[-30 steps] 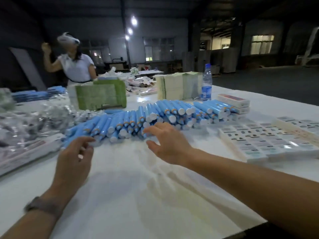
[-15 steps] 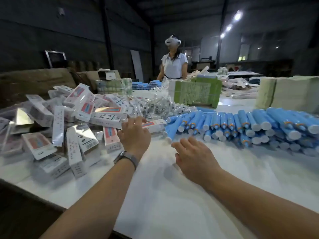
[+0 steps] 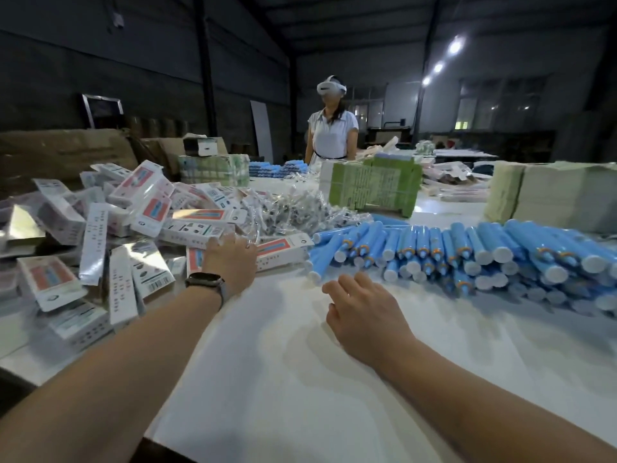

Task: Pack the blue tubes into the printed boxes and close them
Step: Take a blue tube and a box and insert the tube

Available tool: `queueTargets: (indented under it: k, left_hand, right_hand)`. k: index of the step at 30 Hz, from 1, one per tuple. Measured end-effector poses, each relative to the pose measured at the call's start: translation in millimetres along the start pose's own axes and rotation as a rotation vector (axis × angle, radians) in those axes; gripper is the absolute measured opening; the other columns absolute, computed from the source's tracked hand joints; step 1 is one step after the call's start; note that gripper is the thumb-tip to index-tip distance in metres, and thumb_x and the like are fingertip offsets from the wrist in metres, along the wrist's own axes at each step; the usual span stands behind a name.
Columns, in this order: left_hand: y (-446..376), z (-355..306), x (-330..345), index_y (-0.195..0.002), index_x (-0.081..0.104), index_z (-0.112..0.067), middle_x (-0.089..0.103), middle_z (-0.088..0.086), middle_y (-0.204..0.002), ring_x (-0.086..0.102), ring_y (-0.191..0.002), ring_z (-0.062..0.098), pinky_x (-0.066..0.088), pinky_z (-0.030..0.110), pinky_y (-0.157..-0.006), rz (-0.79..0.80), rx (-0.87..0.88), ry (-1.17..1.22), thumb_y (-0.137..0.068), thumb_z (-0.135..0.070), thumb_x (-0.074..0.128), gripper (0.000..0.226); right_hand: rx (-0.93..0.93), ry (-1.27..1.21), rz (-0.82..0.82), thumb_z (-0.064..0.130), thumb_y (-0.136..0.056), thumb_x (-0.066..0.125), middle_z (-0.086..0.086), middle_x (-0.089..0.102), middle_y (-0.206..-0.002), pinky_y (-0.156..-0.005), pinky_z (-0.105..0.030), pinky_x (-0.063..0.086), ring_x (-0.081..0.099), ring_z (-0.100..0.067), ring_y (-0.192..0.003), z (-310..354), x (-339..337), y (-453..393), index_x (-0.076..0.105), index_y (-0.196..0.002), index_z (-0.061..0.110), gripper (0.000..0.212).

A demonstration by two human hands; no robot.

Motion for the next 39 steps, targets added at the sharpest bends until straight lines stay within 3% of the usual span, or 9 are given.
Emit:
queueTargets:
  k: [4, 10, 15, 18, 21, 24, 31, 35, 39]
  left_hand:
    - [4, 7, 9, -0.141, 0.041, -0.025, 0.048, 0.004, -0.139, 0.043, -0.13, 0.029, 0.038, 0.047, -0.103, 0.116, 0.073, 0.207, -0.096, -0.04, 0.046, 0.048]
    - [5, 0, -7, -0.151, 0.021, -0.027, 0.058, 0.005, -0.126, 0.06, -0.111, 0.028, 0.04, 0.045, -0.097, 0.053, 0.166, -0.038, -0.102, -0.032, 0.037, 0.051]
    - [9, 4, -28, -0.14, 0.032, -0.02, 0.06, 0.002, -0.102, 0.062, -0.089, 0.026, 0.047, 0.036, -0.066, -0.048, 0.127, 0.03, -0.098, -0.029, 0.041, 0.043]
    - [17, 11, -50, -0.129, 0.043, -0.015, 0.063, 0.01, -0.11, 0.062, -0.097, 0.035, 0.048, 0.04, -0.073, -0.098, -0.064, 0.409, -0.094, -0.028, 0.051, 0.039]
    - [34, -9, -74, -0.119, 0.05, -0.014, 0.064, 0.006, -0.106, 0.063, -0.099, 0.03, 0.053, 0.042, -0.08, -0.042, -0.29, 1.3, -0.085, -0.016, 0.069, 0.04]
    - [53, -52, -94, -0.122, 0.051, -0.009, 0.067, 0.011, -0.108, 0.066, -0.103, 0.028, 0.056, 0.048, -0.089, 0.026, -0.205, 1.858, -0.068, -0.002, 0.066, 0.056]
    - [66, -101, -77, -0.106, 0.063, -0.013, 0.074, -0.008, -0.085, 0.07, -0.085, 0.016, 0.055, 0.018, -0.066, -0.142, -0.196, 2.054, -0.089, 0.012, 0.059, 0.03]
    - [73, -96, -74, -0.108, 0.059, -0.028, 0.073, -0.013, -0.097, 0.07, -0.094, 0.009, 0.058, 0.03, -0.078, -0.28, -0.194, 1.922, -0.083, -0.022, 0.063, 0.026]
    - [73, -92, -68, -0.091, 0.046, -0.035, 0.063, -0.016, -0.088, 0.066, -0.085, 0.012, 0.058, 0.045, -0.082, -0.419, -0.319, 1.687, -0.097, -0.022, 0.064, 0.023]
  right_hand:
    - [0.009, 0.001, 0.024, 0.019, -0.078, 0.067, -0.003, 0.064, -0.082, -0.06, -0.036, 0.052, 0.06, -0.028, -0.077, 1, -1, 1, 0.069, -0.092, 0.016, 0.015]
    - [0.026, -0.003, 0.026, 0.021, -0.079, 0.066, -0.003, 0.064, -0.082, -0.061, -0.034, 0.051, 0.061, -0.027, -0.078, -1, -1, 0, 0.069, -0.094, 0.016, 0.016]
    - [0.045, -0.009, 0.052, 0.021, -0.079, 0.065, -0.002, 0.064, -0.083, -0.061, -0.035, 0.053, 0.061, -0.027, -0.078, -1, 1, 0, 0.069, -0.094, 0.016, 0.016]
    - [0.077, -0.044, 0.066, 0.022, -0.079, 0.064, -0.003, 0.065, -0.088, -0.064, -0.036, 0.054, 0.062, -0.028, -0.082, -2, 0, 0, 0.069, -0.101, 0.015, 0.023]
    - [0.132, -0.076, 0.083, 0.03, -0.084, 0.059, -0.002, 0.063, -0.104, -0.071, -0.037, 0.051, 0.06, -0.028, -0.095, -5, 0, 0, 0.058, -0.125, 0.017, 0.043]
    - [0.185, -0.097, 0.104, 0.038, -0.091, 0.047, -0.002, 0.056, -0.121, -0.082, -0.04, 0.048, 0.053, -0.028, -0.11, -8, 2, 2, 0.035, -0.147, 0.019, 0.06]
    - [0.211, -0.115, 0.125, 0.038, -0.091, 0.046, -0.001, 0.051, -0.13, -0.092, -0.039, 0.045, 0.046, -0.026, -0.117, -12, 10, 1, 0.024, -0.149, 0.023, 0.064]
    - [0.212, -0.164, 0.196, 0.029, -0.084, 0.049, 0.003, 0.045, -0.137, -0.093, -0.037, 0.044, 0.04, -0.023, -0.121, -14, 16, 0, 0.025, -0.146, 0.026, 0.067]
    - [0.275, -0.181, 0.309, 0.025, -0.082, 0.053, 0.006, 0.045, -0.142, -0.093, -0.038, 0.043, 0.039, -0.021, -0.127, -23, 24, -13, 0.027, -0.146, 0.032, 0.069]
Point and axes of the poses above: each hand's wrist, its own y-axis away from the middle knuckle, its own x-axis out of the palm, z = x × y, the point moved 3 cm from there along -y, towards the middle knuckle
